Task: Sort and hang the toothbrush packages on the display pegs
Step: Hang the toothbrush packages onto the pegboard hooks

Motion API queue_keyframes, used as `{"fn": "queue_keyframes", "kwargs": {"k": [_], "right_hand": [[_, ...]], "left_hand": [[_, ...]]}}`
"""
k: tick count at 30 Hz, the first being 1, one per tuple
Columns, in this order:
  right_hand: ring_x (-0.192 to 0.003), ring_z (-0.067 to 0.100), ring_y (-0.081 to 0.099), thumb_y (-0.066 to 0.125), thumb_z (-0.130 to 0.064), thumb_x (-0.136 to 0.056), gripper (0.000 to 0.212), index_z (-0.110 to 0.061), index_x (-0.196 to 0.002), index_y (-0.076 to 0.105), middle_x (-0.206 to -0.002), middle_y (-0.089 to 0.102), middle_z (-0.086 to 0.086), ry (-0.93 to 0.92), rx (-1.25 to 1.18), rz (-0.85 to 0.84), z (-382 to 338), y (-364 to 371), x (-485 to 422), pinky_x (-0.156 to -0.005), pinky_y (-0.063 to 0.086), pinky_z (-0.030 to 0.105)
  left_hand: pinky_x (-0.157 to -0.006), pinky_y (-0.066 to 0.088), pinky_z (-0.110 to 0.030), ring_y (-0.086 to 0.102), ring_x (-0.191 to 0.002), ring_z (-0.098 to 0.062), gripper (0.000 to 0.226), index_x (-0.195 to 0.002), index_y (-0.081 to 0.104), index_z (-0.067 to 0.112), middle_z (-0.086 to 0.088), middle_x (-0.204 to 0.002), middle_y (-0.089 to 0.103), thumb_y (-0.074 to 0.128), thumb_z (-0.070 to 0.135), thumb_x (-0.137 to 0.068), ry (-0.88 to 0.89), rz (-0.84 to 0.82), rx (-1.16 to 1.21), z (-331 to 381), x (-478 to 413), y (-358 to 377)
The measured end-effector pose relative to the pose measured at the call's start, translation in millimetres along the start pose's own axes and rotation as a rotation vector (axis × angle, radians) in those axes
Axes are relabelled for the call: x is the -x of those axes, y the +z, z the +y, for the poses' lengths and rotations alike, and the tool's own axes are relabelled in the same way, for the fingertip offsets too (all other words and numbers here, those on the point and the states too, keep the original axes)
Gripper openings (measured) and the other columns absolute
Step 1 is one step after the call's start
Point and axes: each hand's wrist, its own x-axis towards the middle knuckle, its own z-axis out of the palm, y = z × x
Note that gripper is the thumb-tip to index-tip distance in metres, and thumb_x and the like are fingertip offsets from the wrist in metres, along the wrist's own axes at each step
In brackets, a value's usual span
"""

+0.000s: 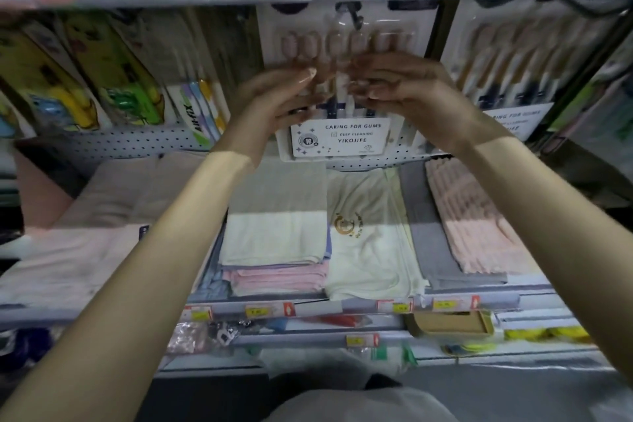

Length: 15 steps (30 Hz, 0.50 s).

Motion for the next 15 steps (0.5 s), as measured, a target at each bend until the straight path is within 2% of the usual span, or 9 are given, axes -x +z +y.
{"fn": "queue_keyframes", "kwargs": {"k": [2,5,7,10,13,15], "right_hand": [[-0.115,0.026,0.064,0.06,0.001,-0.074,0.04,-0.01,-0.112,0.066,-0.12,0.069,0.007,-0.023,-0.004,-0.007,0.3,-2.7,8.7,-0.103,0.047,0.044],[-0.114,0.026,0.064,0.059,0.002,-0.074,0.04,-0.009,-0.111,0.066,-0.117,0.07,0.006,-0.05,0.004,-0.04,3.2,-11.6,25.1,-0.1,0.049,0.039],[-0.114,0.027,0.064,0.063,0.001,-0.076,0.037,-0.007,-0.111,0.067,-0.115,0.071,0.008,-0.071,0.037,-0.036,7.0,-20.9,35.5,-0.098,0.051,0.04],[-0.1,0.024,0.069,0.063,0.001,-0.08,0.03,0.002,-0.11,0.065,-0.101,0.075,0.004,-0.181,0.068,0.145,5.8,-34.7,54.0,-0.088,0.054,0.033],[-0.096,0.018,0.07,0.064,-0.005,-0.083,0.023,-0.011,-0.105,0.066,-0.095,0.075,-0.004,-0.323,0.172,0.248,-0.9,-57.9,78.4,-0.085,0.053,0.028],[-0.101,0.015,0.068,0.064,-0.011,-0.085,0.023,-0.021,-0.105,0.065,-0.1,0.073,-0.008,-0.338,0.268,0.229,-6.8,-78.7,94.5,-0.085,0.052,0.026]], "left_hand": [[-0.091,0.054,-0.042,0.069,-0.098,-0.027,0.02,-0.104,0.068,0.013,-0.008,-0.102,0.073,0.067,0.021,-0.086,-0.003,0.013,-0.034,0.6,4.2,3.7],[-0.089,0.055,-0.039,0.07,-0.096,-0.027,0.031,-0.114,0.066,0.006,-0.01,-0.103,0.073,0.062,0.025,-0.09,0.003,0.018,-0.087,-1.5,11.4,14.2],[-0.084,0.056,-0.035,0.071,-0.095,-0.027,0.034,-0.114,0.066,0.006,-0.011,-0.103,0.073,0.06,0.029,-0.09,0.015,0.005,-0.113,-3.9,18.8,27.8],[-0.081,0.054,-0.028,0.069,-0.09,-0.024,0.033,-0.118,0.063,-0.001,-0.008,-0.098,0.072,0.051,0.021,-0.097,0.018,-0.041,-0.12,-2.5,23.8,65.4],[-0.091,0.048,-0.031,0.058,-0.093,-0.021,0.036,-0.128,0.052,-0.008,-0.007,-0.105,0.063,0.038,0.012,-0.101,-0.097,-0.127,-0.139,-2.3,21.7,107.0],[-0.09,0.051,-0.032,0.064,-0.097,-0.022,0.037,-0.127,0.055,-0.004,-0.012,-0.114,0.067,0.043,0.017,-0.1,-0.083,-0.092,-0.123,-9.9,20.0,135.3]]}}
